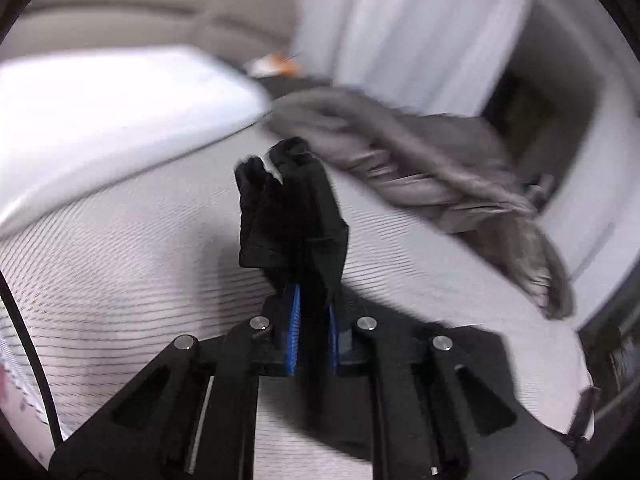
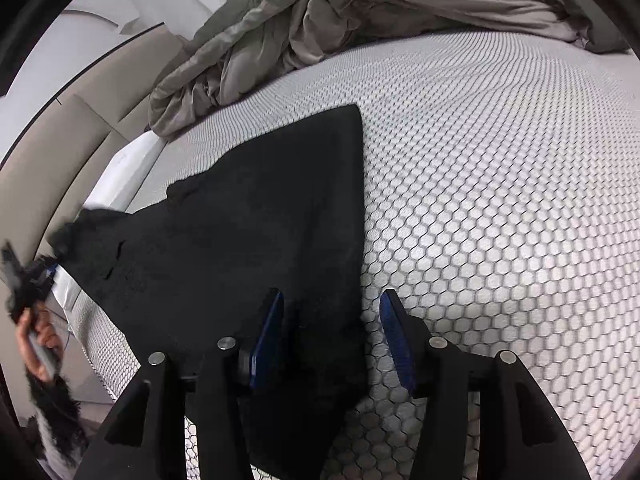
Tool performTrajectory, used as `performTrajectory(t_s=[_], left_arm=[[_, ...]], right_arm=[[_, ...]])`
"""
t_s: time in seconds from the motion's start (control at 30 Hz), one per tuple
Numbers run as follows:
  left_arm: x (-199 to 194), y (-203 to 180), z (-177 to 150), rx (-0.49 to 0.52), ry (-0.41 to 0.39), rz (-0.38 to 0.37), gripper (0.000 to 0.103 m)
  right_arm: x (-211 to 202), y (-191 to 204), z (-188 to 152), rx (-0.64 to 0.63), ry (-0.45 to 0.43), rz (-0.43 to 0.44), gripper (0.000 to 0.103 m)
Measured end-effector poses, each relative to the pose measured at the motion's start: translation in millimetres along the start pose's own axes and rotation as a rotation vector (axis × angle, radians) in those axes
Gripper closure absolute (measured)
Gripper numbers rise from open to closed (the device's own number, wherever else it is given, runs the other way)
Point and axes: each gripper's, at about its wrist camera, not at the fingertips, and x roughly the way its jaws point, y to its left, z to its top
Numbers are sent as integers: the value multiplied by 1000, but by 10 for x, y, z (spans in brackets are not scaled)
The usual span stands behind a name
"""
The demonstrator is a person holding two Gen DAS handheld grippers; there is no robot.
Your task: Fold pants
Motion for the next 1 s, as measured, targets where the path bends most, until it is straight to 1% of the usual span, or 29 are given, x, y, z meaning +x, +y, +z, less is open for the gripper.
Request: performTrajectory(t_s=[0.03,0.1,0.17,0.2,0.23,0.27,0.3,0.33,0.37,0.4,0.43,0.47,0.5,0.53,0.57,0.6,0.63,0.67,0.7,0.73,0.77,0.8,0.87,0.9,0.97,1.0], left_arm=[[-69,-287,-15,35,-26,-37,95],[-133,-793,-85,92,-38,-121,95],[-134,-1313,-261,155,-9,-219,95],[-92,-1575,-397,189,28,-267,94],[-9,-1835,-588,212,86,-315,94],[81,-2011,-755,222,135,-348,92],[217,-2217,-998,237,207,-376,75],[395,-2428,-1295,278,308,-416,58],[560,-2600,-1576,340,418,-463,22],[771,-2778,-1973,431,566,-514,19],[879,-2850,-2251,506,654,-519,24],[920,-2862,-2458,555,695,-487,36],[929,-2884,-2637,617,707,-430,36],[856,-2893,-2684,663,677,-435,36],[740,-2896,-2678,705,647,-475,36],[655,-2897,-2640,724,641,-515,36],[575,-2879,-2573,723,624,-545,36],[494,-2827,-2460,701,582,-563,35],[425,-2781,-2384,681,553,-566,30],[414,-2690,-2239,646,517,-558,27],[447,-2572,-2088,601,485,-536,23],[518,-2505,-1970,569,466,-513,23],[695,-2212,-1732,469,422,-406,24],[723,-2074,-1684,446,408,-360,24],[936,-1769,-1518,383,381,-232,24],[1026,-1677,-1398,362,381,-192,24]], right_arm=[[-47,-1,13,-1,-12,-5,50],[-142,-17,28,2,-38,-4,49],[-206,-9,66,4,-61,2,49],[-262,-35,63,7,-74,0,49],[-338,-89,59,18,-91,-6,49],[-371,-110,72,30,-103,-10,49],[-424,-169,63,45,-115,-13,48],[-481,-230,54,59,-127,-19,48],[-522,-289,47,76,-137,-29,48],[-561,-360,34,95,-143,-37,47],[-594,-415,27,111,-144,-40,47],[-622,-482,15,132,-145,-46,47],[-636,-522,7,145,-143,-51,47],[-637,-542,7,151,-138,-50,47],[-648,-554,3,154,-137,-42,47],[-657,-547,3,154,-137,-33,47],[-667,-537,5,151,-137,-21,47],[-677,-521,6,146,-136,0,47],[-674,-483,16,142,-136,30,47],[-654,-430,32,139,-132,74,47],[-635,-385,43,139,-126,101,47],[-584,-323,60,143,-114,151,47],[-492,-218,78,147,-87,233,47],[-433,-158,90,143,-71,272,47],[-319,-40,111,129,-47,299,47],[-260,0,120,123,-32,283,47]])
